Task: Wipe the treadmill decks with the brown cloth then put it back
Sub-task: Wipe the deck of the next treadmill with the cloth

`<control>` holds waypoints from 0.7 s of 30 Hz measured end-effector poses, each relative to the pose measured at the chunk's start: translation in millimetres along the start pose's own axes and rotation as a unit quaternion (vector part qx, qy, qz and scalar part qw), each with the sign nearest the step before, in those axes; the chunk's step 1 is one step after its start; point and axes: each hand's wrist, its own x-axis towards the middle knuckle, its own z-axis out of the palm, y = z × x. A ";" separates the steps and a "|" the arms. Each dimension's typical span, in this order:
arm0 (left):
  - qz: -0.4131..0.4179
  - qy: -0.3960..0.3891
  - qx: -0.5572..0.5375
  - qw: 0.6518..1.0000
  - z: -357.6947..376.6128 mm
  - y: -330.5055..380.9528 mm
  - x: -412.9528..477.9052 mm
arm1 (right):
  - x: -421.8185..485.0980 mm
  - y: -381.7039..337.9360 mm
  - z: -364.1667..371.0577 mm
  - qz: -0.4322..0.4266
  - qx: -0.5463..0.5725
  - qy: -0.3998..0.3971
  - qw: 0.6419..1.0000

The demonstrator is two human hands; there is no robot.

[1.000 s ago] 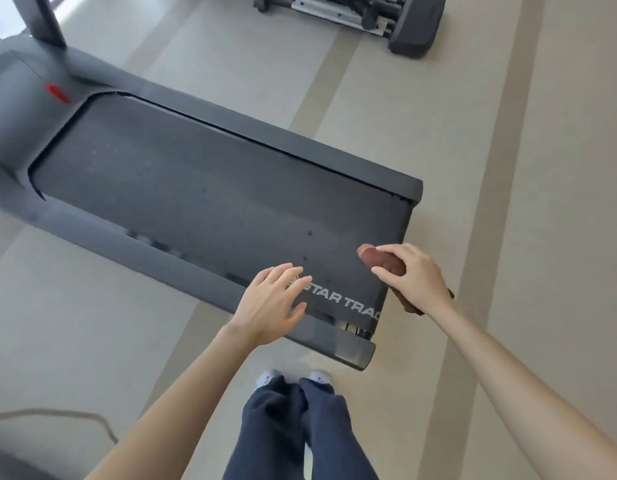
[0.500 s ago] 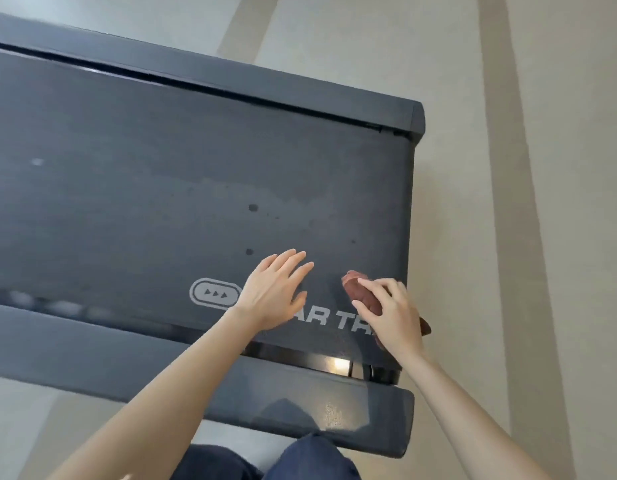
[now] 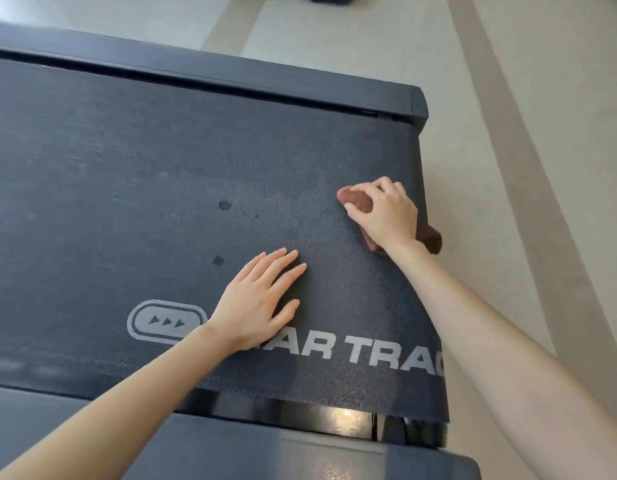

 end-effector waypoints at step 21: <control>-0.026 0.011 -0.002 1.000 -8.5 -18.2 -78.9 | -63.5 -58.2 11.0 -0.113 0.044 -0.010 0.993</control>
